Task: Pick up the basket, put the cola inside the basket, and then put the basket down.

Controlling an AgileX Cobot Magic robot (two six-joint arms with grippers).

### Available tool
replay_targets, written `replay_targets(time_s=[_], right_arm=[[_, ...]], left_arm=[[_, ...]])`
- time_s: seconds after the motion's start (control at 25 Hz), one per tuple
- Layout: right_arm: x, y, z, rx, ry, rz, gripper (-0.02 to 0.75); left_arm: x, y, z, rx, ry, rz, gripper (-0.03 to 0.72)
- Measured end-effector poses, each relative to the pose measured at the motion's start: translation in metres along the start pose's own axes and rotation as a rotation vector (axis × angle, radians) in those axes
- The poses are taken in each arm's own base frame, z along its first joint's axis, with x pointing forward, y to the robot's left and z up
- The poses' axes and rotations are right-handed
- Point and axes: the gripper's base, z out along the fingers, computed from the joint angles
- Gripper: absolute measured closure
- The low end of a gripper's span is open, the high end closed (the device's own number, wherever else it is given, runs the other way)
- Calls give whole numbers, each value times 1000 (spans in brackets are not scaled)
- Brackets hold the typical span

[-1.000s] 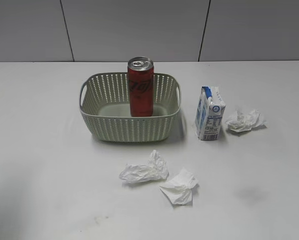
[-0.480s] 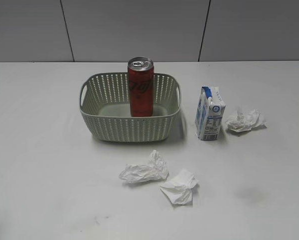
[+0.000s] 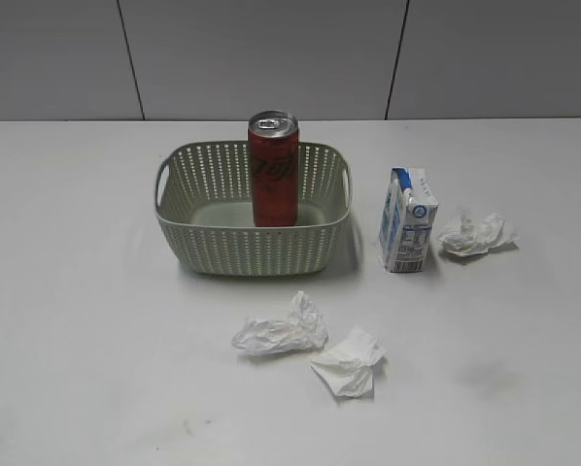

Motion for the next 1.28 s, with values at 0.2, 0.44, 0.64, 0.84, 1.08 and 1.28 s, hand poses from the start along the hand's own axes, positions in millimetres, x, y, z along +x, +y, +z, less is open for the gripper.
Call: replay_targets(time_s=[0.2,0.44,0.64,0.84,1.08,1.28], right_arm=[[0,0,0,0,0,0,206],[0,0,0,0,0,0,206],[0,0,0,0,0,0,206],[0,0,0,0,0,0,206],[0,0,0,-5,0,3,206],[0,8,0,-86,-3,63,206]], left_arm=[[10,-2,-15,0,-121,17,122],[24,-4,-30,0,-255,35,123],[36,-5,-41,1,-359,49,129],[43,-6,-46,-2,-412,57,130],[43,-6,-46,-4,-412,57,131],[43,-6,-46,-4,-412,57,131]])
